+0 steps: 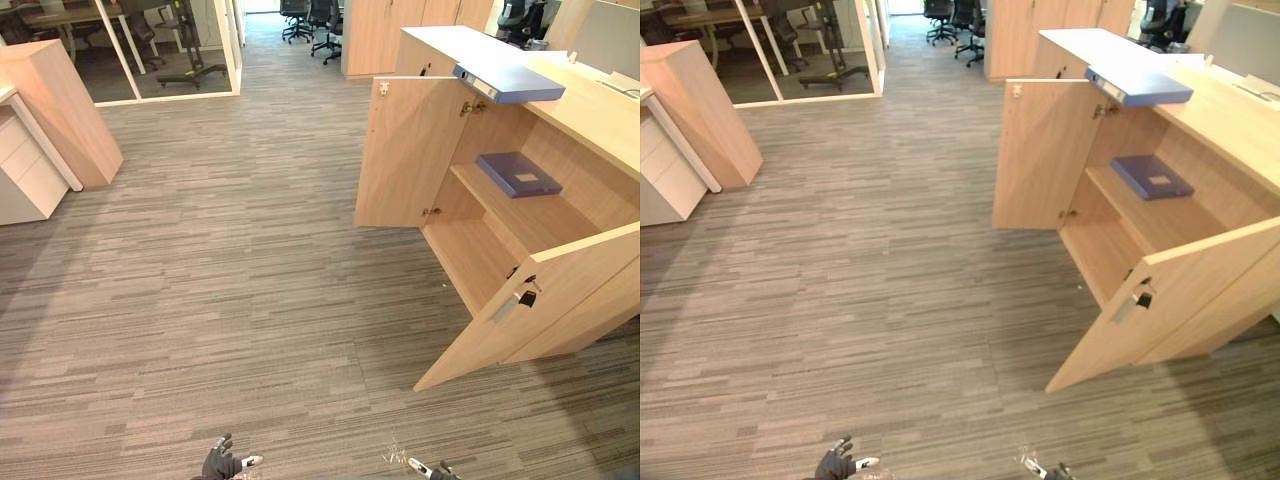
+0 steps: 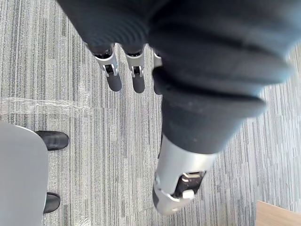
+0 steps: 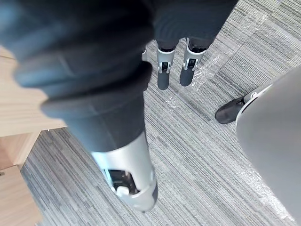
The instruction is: Walk over to the cabinet, pick up the folder, carry it to the office cabinet, place the folder inside the office cabinet, then close the office cabinet door
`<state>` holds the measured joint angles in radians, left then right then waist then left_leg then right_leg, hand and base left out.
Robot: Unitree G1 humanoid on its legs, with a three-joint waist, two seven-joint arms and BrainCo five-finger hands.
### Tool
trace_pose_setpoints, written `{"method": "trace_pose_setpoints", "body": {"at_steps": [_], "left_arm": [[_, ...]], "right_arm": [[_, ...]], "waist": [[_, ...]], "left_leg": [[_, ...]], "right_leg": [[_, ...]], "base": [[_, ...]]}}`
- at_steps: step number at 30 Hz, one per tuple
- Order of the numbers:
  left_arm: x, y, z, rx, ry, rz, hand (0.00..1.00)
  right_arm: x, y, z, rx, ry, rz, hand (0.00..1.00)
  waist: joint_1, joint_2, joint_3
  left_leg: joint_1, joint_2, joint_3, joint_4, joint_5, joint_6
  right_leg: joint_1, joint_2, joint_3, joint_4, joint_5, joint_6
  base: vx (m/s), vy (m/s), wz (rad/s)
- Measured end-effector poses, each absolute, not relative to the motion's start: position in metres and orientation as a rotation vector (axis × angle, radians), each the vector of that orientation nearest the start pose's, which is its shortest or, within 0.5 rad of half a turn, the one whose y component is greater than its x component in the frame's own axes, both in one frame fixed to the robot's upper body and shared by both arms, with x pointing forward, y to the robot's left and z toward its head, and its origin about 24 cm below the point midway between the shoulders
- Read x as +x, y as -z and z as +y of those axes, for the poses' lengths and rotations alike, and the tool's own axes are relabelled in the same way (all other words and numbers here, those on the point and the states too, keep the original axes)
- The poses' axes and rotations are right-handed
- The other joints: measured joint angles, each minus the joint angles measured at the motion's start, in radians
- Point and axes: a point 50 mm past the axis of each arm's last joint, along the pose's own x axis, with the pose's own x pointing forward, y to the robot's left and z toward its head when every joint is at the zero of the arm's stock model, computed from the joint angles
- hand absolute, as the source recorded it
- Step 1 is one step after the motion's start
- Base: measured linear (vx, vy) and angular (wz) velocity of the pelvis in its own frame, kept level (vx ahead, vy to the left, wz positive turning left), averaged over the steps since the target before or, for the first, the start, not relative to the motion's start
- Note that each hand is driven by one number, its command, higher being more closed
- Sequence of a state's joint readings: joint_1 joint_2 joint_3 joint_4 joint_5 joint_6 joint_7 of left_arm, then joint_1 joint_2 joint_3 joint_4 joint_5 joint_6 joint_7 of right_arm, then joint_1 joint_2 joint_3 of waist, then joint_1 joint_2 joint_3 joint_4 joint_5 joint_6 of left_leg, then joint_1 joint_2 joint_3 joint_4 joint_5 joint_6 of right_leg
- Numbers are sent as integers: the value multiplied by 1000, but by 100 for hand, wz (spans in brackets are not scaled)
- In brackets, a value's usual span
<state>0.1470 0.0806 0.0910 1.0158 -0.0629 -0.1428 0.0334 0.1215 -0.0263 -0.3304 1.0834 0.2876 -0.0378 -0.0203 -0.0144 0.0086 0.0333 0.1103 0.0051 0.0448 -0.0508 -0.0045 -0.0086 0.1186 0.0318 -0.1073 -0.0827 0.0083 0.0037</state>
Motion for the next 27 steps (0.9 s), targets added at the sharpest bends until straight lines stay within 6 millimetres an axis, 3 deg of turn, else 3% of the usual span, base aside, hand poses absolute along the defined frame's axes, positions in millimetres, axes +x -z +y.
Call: {"method": "trace_pose_setpoints", "body": {"at_steps": [15,27], "left_arm": [[92,157,203,5,-216,1002,0],[99,155,200,117,-178,986,0]], "right_arm": [[77,167,-198,339,446,1101,0],[81,166,-196,276,403,1102,0]], "waist": [[-2,-16,31],[-6,-18,32]], "left_leg": [[13,-3,2,-12,-1,0],[12,-3,0,-10,-1,0]], "right_leg": [[5,-3,0,0,-1,0],[5,-3,-2,0,-1,0]], "base": [[0,0,0],[0,0,0]]}}
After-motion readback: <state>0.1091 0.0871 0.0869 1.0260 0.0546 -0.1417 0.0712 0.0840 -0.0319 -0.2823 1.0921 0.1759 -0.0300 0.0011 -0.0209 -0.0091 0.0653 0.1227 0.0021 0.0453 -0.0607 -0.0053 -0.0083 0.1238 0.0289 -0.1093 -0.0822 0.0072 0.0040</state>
